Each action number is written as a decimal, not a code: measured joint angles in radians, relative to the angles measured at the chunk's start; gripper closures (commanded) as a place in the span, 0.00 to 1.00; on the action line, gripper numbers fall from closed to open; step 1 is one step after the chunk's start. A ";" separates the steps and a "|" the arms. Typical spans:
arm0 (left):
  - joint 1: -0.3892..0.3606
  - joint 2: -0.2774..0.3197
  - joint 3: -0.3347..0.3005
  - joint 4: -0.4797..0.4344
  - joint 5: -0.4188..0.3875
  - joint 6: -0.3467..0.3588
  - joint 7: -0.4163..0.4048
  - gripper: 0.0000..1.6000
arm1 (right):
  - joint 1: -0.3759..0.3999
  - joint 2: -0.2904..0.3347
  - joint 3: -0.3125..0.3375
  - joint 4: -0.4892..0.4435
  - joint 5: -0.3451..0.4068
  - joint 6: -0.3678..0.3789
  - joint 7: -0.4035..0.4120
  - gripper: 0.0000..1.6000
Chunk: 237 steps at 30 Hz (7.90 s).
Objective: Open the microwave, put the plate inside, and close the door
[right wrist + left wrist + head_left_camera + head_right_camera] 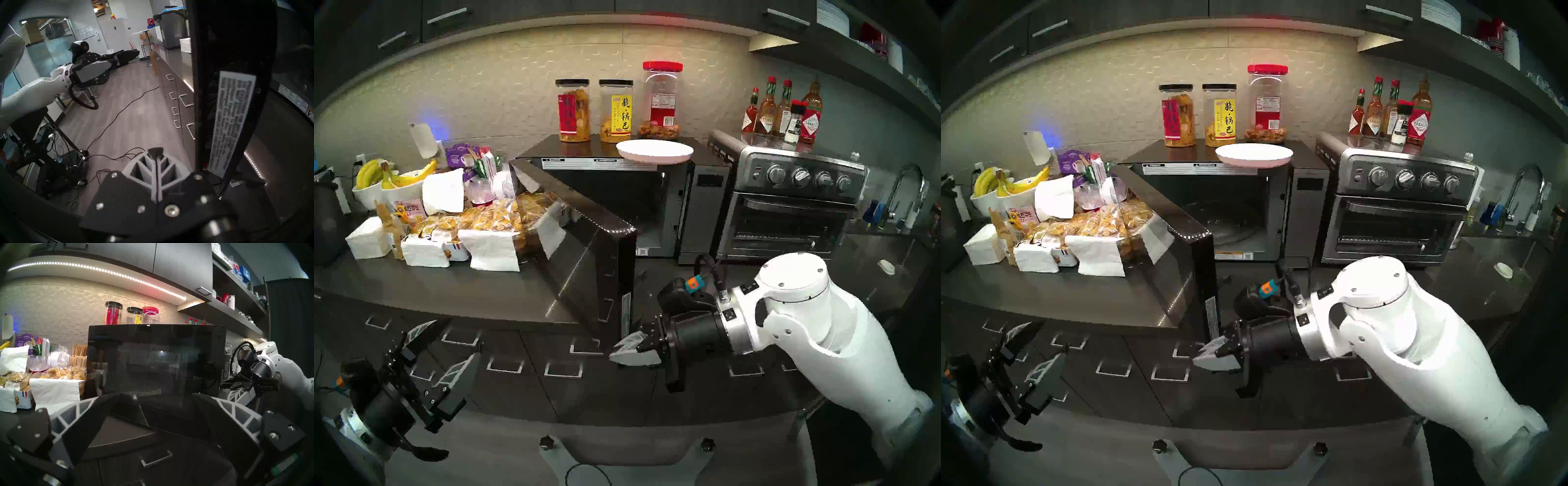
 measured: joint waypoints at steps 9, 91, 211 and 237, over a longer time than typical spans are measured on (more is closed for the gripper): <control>-0.003 -0.003 -0.001 0.000 0.000 0.003 -0.002 0.00 | -0.001 0.010 0.023 -0.003 0.008 -0.001 0.016 1.00; -0.027 -0.029 -0.009 0.000 0.009 0.029 -0.026 0.00 | 0.209 -0.215 -0.176 0.166 -0.036 0.045 -0.020 1.00; -0.052 -0.055 -0.019 -0.002 0.025 0.058 -0.050 0.00 | -0.107 0.278 0.311 0.448 0.153 -0.308 0.323 0.00; -0.057 -0.060 -0.020 -0.002 0.028 0.061 -0.051 0.00 | -0.261 0.265 0.455 0.422 0.161 -0.457 0.285 0.00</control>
